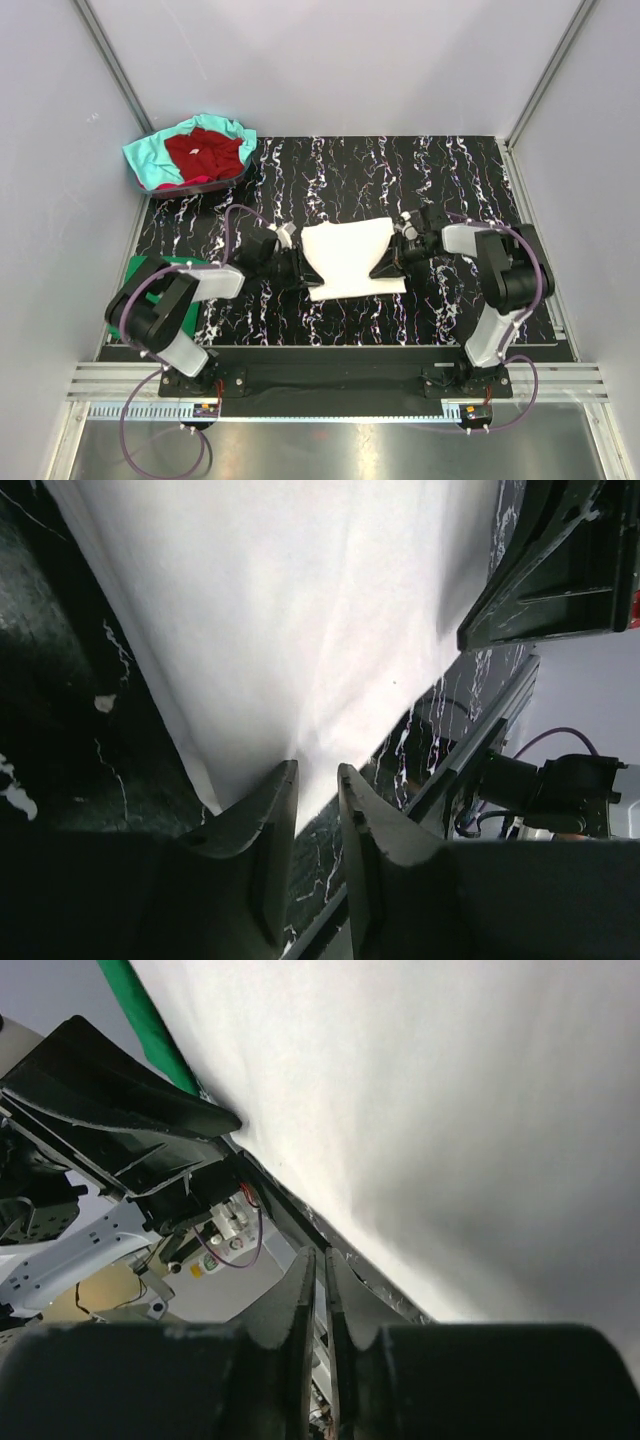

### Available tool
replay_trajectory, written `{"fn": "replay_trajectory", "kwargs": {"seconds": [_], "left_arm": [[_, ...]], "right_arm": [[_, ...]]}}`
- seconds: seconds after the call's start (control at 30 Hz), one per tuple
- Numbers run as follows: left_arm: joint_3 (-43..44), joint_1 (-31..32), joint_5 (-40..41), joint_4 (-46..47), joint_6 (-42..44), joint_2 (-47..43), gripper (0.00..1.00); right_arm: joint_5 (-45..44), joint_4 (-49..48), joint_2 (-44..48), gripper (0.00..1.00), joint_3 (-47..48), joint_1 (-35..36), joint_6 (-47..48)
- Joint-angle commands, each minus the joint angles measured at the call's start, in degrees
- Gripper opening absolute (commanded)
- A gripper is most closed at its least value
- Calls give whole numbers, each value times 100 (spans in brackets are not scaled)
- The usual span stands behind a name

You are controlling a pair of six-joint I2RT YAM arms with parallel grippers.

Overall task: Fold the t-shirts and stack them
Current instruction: Fold the tshirt

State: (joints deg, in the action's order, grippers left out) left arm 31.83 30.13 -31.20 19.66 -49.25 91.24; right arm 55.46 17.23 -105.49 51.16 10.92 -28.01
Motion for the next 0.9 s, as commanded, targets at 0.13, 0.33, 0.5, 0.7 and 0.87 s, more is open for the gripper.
{"fn": "replay_trajectory", "kwargs": {"seconds": [0.13, 0.33, 0.5, 0.7, 0.87], "left_arm": [[219, 256, 167, -632, 128, -924, 33], [-563, 300, 88, 790, -645, -565, 32], [-1065, 300, 228, 943, -621, -388, 31], [-1101, 309, 281, 190, -498, -1212, 31], [-460, 292, 808, -1946, -94, -2768, 52]], "right_arm": [[-492, 615, 829, 18, -114, -37, 208], [-501, 0, 372, 18, -571, -195, 33], [-887, -2, 406, 21, -976, -459, 85], [-1599, 990, 1319, 28, -485, -503, 172], [-2513, 2309, 2058, 40, 745, -170, 585]]}}
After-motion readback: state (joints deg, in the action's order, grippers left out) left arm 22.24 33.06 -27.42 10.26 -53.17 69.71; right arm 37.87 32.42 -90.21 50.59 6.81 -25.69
